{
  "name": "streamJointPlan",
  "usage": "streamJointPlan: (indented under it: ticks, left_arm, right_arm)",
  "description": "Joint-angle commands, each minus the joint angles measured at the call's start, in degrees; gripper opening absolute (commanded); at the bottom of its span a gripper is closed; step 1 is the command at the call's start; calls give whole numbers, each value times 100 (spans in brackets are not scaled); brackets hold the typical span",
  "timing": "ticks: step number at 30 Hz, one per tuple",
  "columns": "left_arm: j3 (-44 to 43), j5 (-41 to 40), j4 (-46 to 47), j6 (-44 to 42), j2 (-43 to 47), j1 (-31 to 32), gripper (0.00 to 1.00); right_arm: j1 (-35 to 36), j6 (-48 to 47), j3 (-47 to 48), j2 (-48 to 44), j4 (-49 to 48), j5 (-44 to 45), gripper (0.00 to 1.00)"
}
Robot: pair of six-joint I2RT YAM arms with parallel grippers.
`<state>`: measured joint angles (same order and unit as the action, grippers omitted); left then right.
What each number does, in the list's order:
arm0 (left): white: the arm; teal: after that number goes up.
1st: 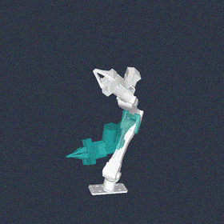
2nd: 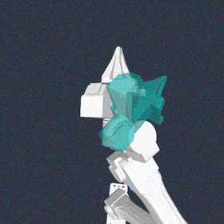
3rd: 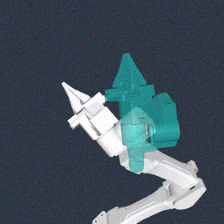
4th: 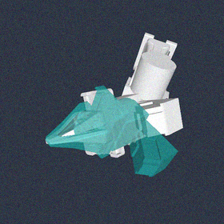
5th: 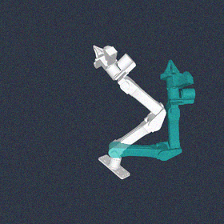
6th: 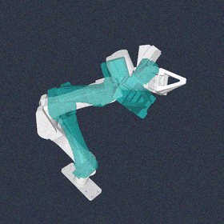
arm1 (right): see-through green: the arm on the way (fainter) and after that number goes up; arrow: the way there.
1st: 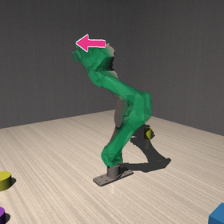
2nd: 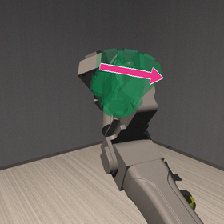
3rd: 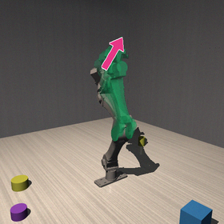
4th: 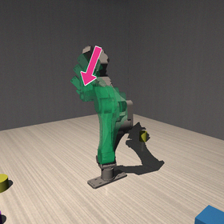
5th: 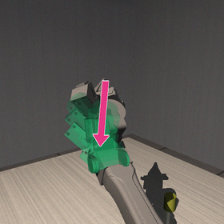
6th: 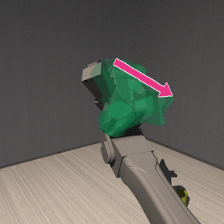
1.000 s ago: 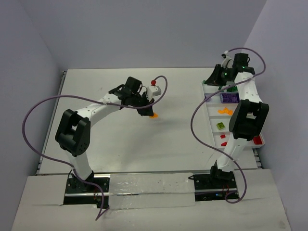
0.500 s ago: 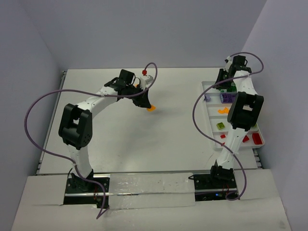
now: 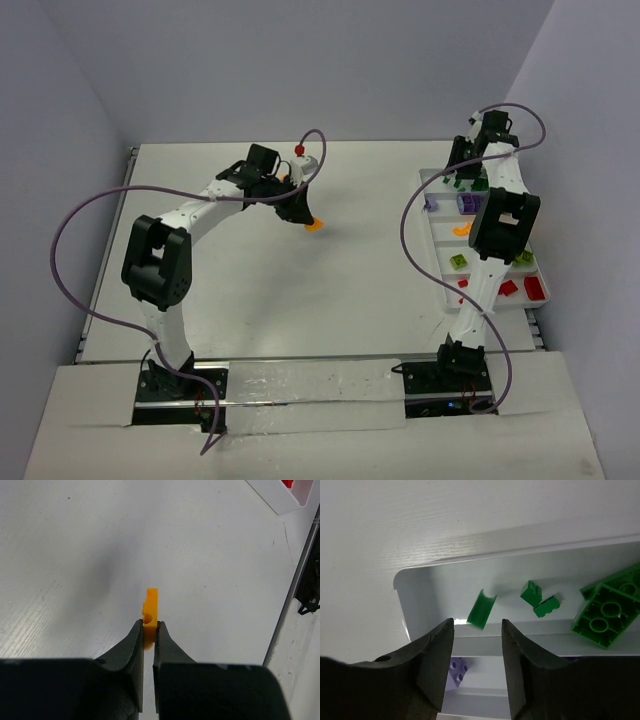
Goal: Sort the legos into containers by color
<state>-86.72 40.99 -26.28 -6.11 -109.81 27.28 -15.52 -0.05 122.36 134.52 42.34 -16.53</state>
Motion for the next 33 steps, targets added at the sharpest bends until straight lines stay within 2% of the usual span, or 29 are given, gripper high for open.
streamJointPlan:
  ticks: [1,3,6,9,12,15,16,17,22,26,29,33]
  left_arm:
    - [-276,127,154,95,-43,-59,0]
    - [-302,208,167,128,-50,-83,0]
    - [-328,392,176,202,-41,-107,0]
    - [-289,973,250,337,16,-194,0]
    - [-240,2171,308,418,65,-311,0]
    - [-82,2616,537,589,143,-329,0]
    - [-38,2660,608,821,145,-329,0]
    - [25,2730,714,912,205,-329,0]
    - [316,2972,1119,1418,300,-337,0]
    - [595,3160,1591,1845,393,-331,0]
    - [793,3310,2214,2339,448,-323,0]
    - [737,3328,2181,2300,460,-320,0]
  right_arm:
    - [23,-10,300,18,141,216,59]
    - [23,-21,253,-67,160,211,67]
    - [25,-54,108,-316,176,-62,68]
    - [70,-291,-399,-807,104,-1466,65]
    - [235,-833,-998,-1414,91,-3105,63]
    - [645,-1418,-1506,-1957,371,-4249,61]
    - [653,-1471,-1639,-2081,371,-4259,61]
    - [938,-1507,-1807,-2223,362,-4586,60]
    - [2159,-1642,-2633,-2949,154,-5033,56]
    - [2589,-1640,-2683,-3034,66,-5343,56]
    - [2783,-1910,-2364,-2742,587,-5598,57]
    - [3030,-2303,-2108,-2496,1166,-5534,56]
